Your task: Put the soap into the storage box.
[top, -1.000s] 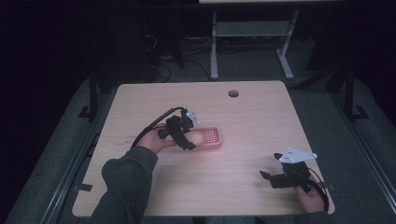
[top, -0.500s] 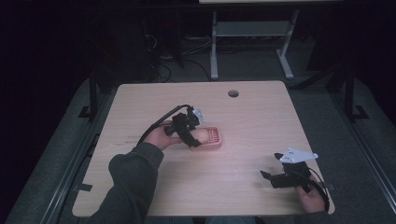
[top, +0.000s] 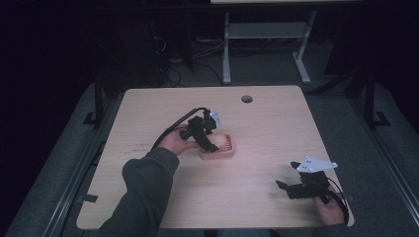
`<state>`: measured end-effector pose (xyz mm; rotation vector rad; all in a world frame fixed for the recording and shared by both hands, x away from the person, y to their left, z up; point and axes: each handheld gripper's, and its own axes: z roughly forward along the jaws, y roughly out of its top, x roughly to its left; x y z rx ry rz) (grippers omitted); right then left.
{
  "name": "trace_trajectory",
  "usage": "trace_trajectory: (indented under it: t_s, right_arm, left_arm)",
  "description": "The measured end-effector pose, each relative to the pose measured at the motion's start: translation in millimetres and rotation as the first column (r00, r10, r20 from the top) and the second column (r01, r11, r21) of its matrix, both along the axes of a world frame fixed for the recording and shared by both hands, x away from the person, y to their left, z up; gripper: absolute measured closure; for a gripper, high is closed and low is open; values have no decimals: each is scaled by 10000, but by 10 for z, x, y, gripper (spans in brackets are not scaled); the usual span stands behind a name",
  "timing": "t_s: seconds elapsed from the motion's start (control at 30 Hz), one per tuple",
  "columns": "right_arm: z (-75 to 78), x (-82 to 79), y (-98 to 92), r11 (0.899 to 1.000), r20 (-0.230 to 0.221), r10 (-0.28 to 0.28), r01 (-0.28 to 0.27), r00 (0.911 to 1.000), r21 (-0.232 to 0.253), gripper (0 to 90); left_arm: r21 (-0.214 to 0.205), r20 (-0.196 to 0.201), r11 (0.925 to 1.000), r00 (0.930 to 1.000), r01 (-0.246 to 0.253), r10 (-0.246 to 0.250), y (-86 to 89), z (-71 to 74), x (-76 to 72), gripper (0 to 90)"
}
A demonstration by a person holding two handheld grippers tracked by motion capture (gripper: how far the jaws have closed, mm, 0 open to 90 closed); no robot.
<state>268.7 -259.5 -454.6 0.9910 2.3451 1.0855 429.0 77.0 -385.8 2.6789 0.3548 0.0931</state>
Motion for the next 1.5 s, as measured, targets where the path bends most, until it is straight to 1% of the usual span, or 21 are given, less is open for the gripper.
trace_trajectory:
  t_s: [0.07, 0.17, 0.23, 0.3, 0.5, 0.6, 0.77, 0.8, 0.87, 0.9, 0.93, 1.17, 1.5]
  right_arm:
    - [0, 0, 1, 10000, 0, -2, 2, 10000, -6, 141]
    - [0, -3, 2, 10000, -36, 8, -8, 10000, 2, 141]
    - [-3, 0, -5, 10000, 13, 59, -59, 10000, -55, 141]
    - [-1, -2, -8, 10000, -11, 39, -39, 10000, -21, 141]
    - [-1, -5, -7, 10000, -47, 33, -33, 10000, -12, 141]
    - [-4, -1, -10, 10000, -48, 31, -31, 10000, -16, 141]
    - [-4, 0, -10, 10000, -49, 41, -41, 10000, -12, 141]
    - [-5, 0, -10, 10000, -59, 37, -38, 10000, -12, 141]
    - [-6, -1, -10, 10000, -84, 43, -43, 10000, -11, 142]
    - [-7, -1, -11, 10000, -82, 38, -39, 10000, -12, 141]
    - [-6, -1, -12, 10000, -83, 25, -25, 10000, -10, 141]
    - [-9, -2, -8, 10000, -139, 10, -9, 9999, 35, 141]
    - [-11, 1, -11, 10000, -118, 11, -11, 9999, 21, 141]
  left_arm:
    - [-94, -63, 9999, 10000, -67, 66, -17, -16, 18, 323]
    - [-25, 1, 10000, 10000, 21, -21, -48, -38, 44, 323]
    - [-50, -77, 10000, 10000, 12, -13, -64, -60, 52, 323]
    - [60, -82, 10000, 10000, 43, -42, -78, -79, 62, 323]
    - [81, -182, 9999, 9998, -122, 124, -85, -128, 100, 323]
    - [189, -182, 9998, 9998, -99, 103, -90, -155, 122, 323]
    - [208, -253, 9996, 9995, -183, 189, -107, -200, 150, 323]
    - [258, -205, 9995, 9996, -164, 170, -113, -213, 153, 323]
    - [371, -232, 9993, 9997, -96, 105, -122, -230, 160, 323]
    - [357, -194, 9992, 9997, -156, 163, -125, -241, 161, 323]
    - [405, -250, 9991, 9996, -133, 143, -124, -243, 169, 323]
    - [343, -205, 9992, 9996, -189, 196, -129, -268, 188, 323]
    - [298, -241, 9992, 9993, -274, 281, -137, -296, 216, 322]
